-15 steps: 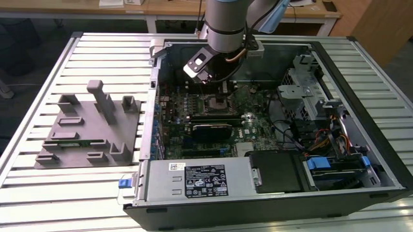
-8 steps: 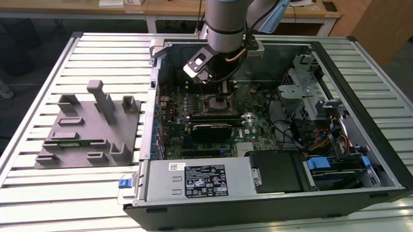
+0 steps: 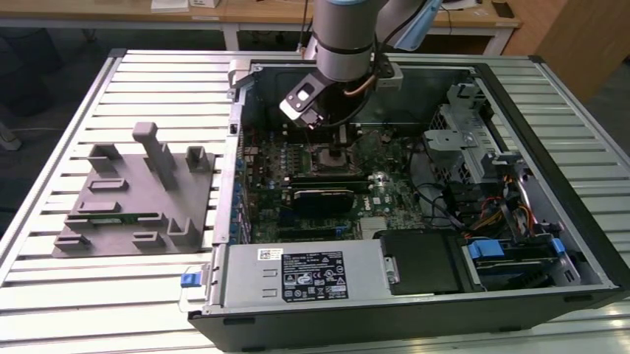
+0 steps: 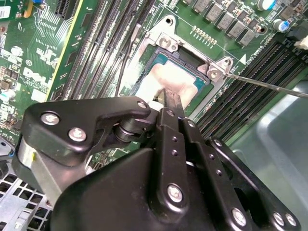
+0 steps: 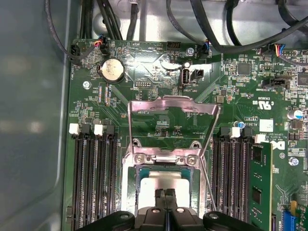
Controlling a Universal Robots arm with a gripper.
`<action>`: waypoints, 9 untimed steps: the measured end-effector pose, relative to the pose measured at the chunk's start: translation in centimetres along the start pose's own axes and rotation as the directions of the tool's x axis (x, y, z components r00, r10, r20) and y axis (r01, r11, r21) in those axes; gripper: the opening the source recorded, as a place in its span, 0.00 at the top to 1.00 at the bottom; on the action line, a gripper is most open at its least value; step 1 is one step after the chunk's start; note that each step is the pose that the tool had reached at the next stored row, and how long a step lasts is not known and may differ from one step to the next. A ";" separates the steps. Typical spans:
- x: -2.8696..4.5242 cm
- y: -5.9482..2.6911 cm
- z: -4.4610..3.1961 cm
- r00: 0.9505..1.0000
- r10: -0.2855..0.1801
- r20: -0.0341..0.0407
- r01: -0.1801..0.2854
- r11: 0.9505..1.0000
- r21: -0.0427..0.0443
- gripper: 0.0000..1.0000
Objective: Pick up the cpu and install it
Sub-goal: 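Place the cpu into insertion slot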
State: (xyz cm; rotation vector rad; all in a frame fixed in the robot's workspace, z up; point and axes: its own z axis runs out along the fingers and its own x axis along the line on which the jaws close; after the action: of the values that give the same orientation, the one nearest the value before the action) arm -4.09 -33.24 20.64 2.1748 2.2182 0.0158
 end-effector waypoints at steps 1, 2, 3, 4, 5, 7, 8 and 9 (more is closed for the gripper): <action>0.00 -0.02 0.04 1.000 -0.001 0.000 0.001 1.000 0.000 0.89; 0.00 -0.05 0.08 1.000 -0.001 0.000 0.001 1.000 0.000 0.89; 0.00 -0.10 0.11 1.000 -0.001 0.000 0.001 1.000 0.000 0.89; 0.00 -0.15 0.17 1.000 -0.002 0.000 0.002 1.000 0.000 0.89; 0.01 -0.18 0.23 1.000 -0.003 0.000 0.003 1.000 0.000 0.89; 0.00 -0.22 0.38 1.000 -0.006 0.000 0.006 1.000 0.000 0.89; 0.01 -0.23 0.44 1.000 -0.007 0.000 0.007 1.000 0.000 0.89; 0.01 -0.24 0.48 1.000 -0.009 0.000 0.009 1.000 0.000 0.89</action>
State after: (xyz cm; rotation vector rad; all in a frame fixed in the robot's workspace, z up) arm -4.31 -33.25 20.16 2.1649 2.2280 0.0164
